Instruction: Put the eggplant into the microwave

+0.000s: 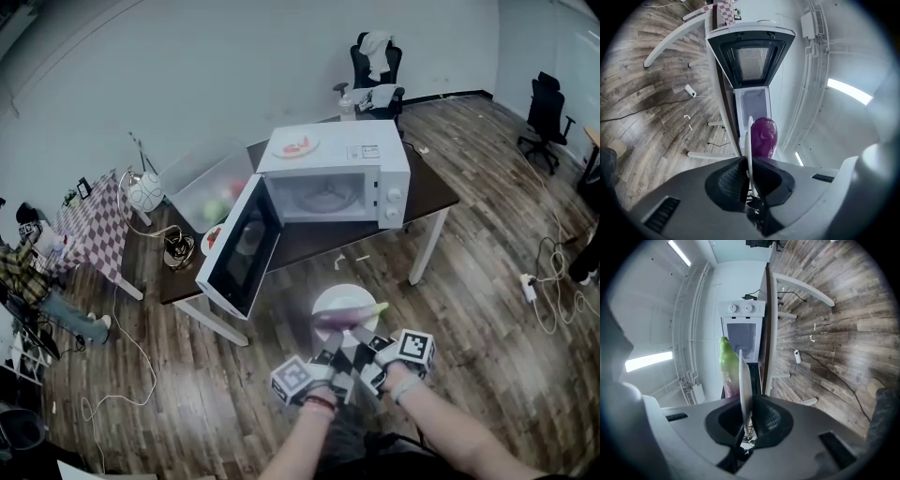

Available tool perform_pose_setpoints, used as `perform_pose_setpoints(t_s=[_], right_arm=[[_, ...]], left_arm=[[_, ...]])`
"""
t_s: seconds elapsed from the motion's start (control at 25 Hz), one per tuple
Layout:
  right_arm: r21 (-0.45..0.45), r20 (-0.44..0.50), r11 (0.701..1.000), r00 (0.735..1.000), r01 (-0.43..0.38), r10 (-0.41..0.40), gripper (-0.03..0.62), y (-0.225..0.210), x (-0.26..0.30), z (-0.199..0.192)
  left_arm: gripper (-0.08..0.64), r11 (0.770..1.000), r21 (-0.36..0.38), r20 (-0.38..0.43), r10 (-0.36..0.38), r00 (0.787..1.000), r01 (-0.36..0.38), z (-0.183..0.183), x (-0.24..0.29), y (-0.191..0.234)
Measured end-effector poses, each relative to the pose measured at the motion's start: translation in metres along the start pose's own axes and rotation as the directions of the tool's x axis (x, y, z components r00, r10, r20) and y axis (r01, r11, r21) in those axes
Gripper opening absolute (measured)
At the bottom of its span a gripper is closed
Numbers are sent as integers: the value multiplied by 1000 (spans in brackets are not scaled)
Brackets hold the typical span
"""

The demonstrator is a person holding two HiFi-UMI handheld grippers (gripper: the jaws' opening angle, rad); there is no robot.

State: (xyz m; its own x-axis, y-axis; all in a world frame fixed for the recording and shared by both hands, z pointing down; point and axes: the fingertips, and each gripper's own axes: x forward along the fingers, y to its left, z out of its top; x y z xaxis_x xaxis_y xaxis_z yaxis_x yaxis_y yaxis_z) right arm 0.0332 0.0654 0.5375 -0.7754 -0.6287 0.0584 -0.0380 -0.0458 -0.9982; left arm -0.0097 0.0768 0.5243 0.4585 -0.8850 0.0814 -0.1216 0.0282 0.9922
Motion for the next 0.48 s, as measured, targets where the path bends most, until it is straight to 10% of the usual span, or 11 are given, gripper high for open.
perform_pose_setpoints(t_s=[0.48], right_arm=[[10,14,1000,1000,3,-3,22,-3,56,44]], left_arm=[[31,1000,-6,-16,5,1000,-5,46,55,7]])
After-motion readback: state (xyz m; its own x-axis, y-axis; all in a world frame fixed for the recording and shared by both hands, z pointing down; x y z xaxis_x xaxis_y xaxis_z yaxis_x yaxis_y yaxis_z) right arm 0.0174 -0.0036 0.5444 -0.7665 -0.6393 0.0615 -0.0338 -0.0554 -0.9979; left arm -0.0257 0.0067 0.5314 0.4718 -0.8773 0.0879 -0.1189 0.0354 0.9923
